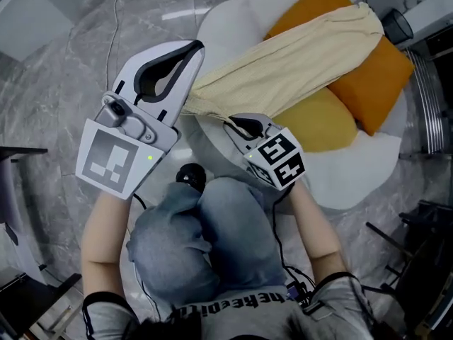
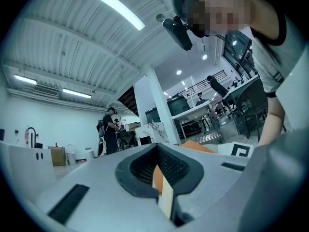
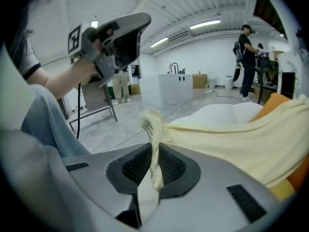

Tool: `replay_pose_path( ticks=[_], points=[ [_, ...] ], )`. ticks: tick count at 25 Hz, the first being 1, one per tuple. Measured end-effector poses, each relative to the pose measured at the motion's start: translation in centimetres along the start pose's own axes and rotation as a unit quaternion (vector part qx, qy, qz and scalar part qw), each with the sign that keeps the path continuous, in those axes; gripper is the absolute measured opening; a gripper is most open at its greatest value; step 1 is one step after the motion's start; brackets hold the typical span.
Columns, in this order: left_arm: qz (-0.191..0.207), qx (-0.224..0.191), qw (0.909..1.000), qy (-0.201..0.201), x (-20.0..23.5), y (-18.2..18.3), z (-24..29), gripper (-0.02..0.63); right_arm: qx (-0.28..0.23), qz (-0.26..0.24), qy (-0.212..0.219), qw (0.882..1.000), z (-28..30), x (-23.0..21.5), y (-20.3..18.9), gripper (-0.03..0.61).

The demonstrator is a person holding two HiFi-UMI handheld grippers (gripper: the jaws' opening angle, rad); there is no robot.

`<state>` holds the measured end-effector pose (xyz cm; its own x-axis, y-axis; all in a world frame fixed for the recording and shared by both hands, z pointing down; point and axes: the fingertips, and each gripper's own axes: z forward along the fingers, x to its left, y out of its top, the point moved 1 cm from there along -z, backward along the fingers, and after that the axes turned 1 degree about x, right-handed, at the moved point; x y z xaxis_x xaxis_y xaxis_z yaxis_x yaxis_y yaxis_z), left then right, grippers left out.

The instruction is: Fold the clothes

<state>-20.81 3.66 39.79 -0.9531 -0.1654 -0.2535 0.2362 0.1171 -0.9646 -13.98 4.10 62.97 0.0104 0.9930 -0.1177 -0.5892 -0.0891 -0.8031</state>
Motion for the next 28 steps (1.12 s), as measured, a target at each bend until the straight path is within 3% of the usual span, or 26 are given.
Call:
replay_pose_path(
  ticks=[4, 13, 28],
  points=[
    [0.002, -0.007, 0.9998, -0.019, -0.9, 0.6, 1.2, 0.003, -0.023, 0.041, -0.03, 0.998, -2.9, -2.9, 1.8, 0.043],
    [-0.003, -0.034, 0.9969, -0.071, -1.9, 1.7, 4.7, 0.003, -0.006, 0.054, -0.121, 0.991, -8.3, -9.7, 4.4, 0.043],
    [-0.016, -0.091, 0.9804, -0.174, -1.9, 2.9, 14.4, 0.003, 0.002, 0.072, -0.28, 0.957, -17.0, -21.0, 8.8, 0.043]
  ],
)
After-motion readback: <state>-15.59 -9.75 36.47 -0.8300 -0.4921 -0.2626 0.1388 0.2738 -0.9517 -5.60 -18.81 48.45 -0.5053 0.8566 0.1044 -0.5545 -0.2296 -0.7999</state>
